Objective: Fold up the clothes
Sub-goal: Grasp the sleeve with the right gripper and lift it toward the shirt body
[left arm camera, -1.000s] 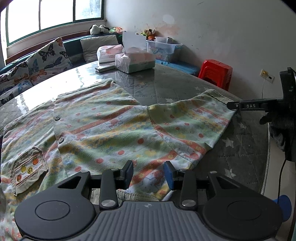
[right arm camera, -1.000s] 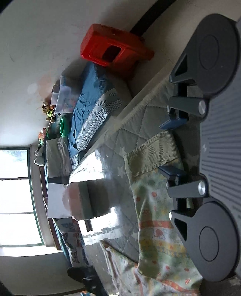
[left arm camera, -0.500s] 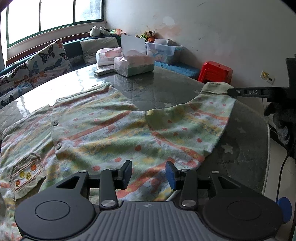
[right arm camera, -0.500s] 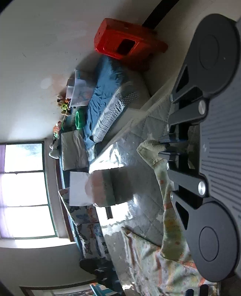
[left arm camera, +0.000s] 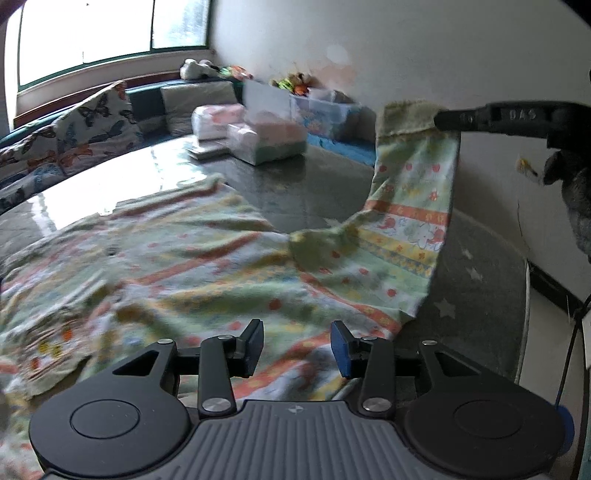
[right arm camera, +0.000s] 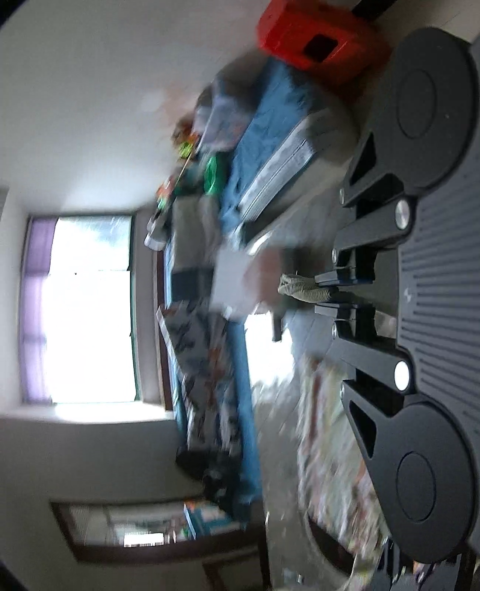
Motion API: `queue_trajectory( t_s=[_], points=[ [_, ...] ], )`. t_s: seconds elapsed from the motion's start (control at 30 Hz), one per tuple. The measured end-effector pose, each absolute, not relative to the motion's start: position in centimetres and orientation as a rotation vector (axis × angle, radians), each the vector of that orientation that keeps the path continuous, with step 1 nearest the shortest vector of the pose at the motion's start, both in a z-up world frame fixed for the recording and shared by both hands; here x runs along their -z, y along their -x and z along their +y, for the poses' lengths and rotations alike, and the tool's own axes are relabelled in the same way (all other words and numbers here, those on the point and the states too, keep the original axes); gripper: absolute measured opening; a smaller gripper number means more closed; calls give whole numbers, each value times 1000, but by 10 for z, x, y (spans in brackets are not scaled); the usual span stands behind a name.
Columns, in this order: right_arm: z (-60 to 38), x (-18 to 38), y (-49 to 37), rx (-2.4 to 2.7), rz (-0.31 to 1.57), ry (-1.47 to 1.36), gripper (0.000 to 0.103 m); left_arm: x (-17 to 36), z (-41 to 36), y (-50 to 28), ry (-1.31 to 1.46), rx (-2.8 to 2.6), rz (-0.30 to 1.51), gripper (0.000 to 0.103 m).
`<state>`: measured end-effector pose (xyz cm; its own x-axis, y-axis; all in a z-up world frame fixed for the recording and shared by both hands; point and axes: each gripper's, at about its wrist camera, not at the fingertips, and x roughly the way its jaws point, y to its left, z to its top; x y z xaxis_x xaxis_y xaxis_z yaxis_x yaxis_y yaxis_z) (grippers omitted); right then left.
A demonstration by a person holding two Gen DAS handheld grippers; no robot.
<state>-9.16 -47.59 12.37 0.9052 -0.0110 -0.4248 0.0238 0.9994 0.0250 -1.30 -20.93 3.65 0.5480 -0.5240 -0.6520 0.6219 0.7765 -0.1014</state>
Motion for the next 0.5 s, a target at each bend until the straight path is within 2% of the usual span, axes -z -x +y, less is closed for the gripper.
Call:
queue_trajectory(
  t_s=[0.27,0.5],
  points=[
    [-378,-146,64,-215,415,93,8,-49,-133,18,-49,530,675,48],
    [-300,-123,49,-379,491,197,7,-41,-83,27,22,419,691,49]
  ],
)
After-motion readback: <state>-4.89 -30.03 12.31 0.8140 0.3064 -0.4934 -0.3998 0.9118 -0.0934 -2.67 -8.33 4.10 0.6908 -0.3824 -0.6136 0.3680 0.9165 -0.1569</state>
